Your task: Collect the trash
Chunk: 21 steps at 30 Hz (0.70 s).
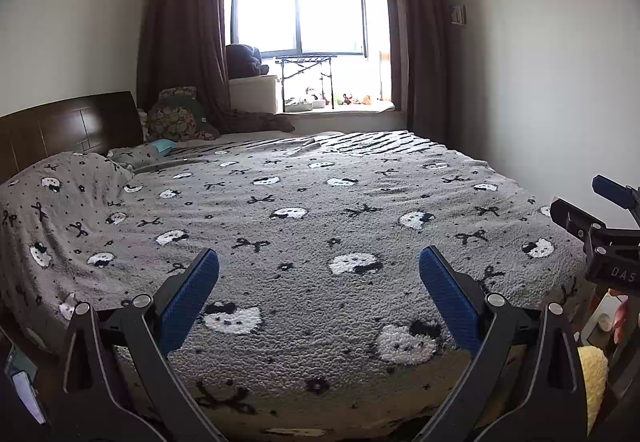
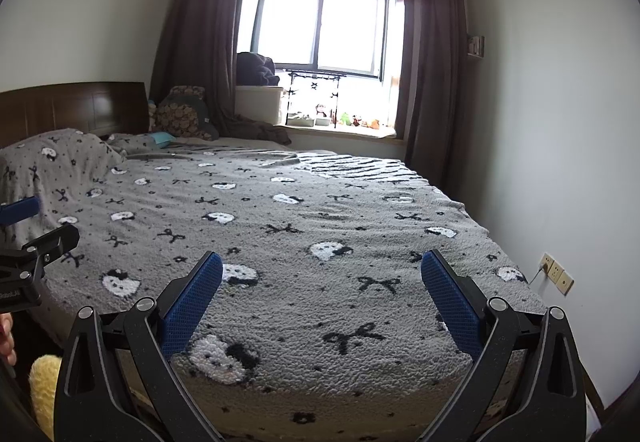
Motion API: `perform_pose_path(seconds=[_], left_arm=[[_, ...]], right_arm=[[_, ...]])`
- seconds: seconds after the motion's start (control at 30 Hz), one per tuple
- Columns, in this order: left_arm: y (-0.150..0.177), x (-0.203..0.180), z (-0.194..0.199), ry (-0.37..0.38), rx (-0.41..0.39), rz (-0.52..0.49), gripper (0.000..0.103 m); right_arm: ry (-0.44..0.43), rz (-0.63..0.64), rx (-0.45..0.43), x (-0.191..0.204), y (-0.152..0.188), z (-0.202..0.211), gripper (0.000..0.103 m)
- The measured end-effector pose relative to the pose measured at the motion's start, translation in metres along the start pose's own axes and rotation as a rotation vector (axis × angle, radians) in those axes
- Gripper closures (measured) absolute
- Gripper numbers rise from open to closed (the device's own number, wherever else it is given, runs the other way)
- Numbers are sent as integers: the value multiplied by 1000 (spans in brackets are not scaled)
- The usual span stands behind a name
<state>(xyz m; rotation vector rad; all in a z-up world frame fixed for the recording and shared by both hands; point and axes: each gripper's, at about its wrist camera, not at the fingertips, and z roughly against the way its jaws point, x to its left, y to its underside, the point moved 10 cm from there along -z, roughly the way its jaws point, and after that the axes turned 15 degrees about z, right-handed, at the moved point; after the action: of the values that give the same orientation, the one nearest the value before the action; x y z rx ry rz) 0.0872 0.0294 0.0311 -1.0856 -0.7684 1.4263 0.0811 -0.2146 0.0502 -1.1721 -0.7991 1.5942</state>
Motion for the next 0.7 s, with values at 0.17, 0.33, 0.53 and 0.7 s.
perform_pose_path(seconds=[0.17,0.33,0.53,0.7], left_arm=[[1,0,0,-1,2,1,8],[2,0,0,-2,2,1,8],[2,1,1,-6,-1,-6,8],[-2,3,2,-6,-9,9,8]], right_arm=[[-1,-1,1,0,0,0,3],[-2,-1,2,0,1,0,3],[0,-1,2,1,2,0,3],[2,-3,3,0,4,-1,3]])
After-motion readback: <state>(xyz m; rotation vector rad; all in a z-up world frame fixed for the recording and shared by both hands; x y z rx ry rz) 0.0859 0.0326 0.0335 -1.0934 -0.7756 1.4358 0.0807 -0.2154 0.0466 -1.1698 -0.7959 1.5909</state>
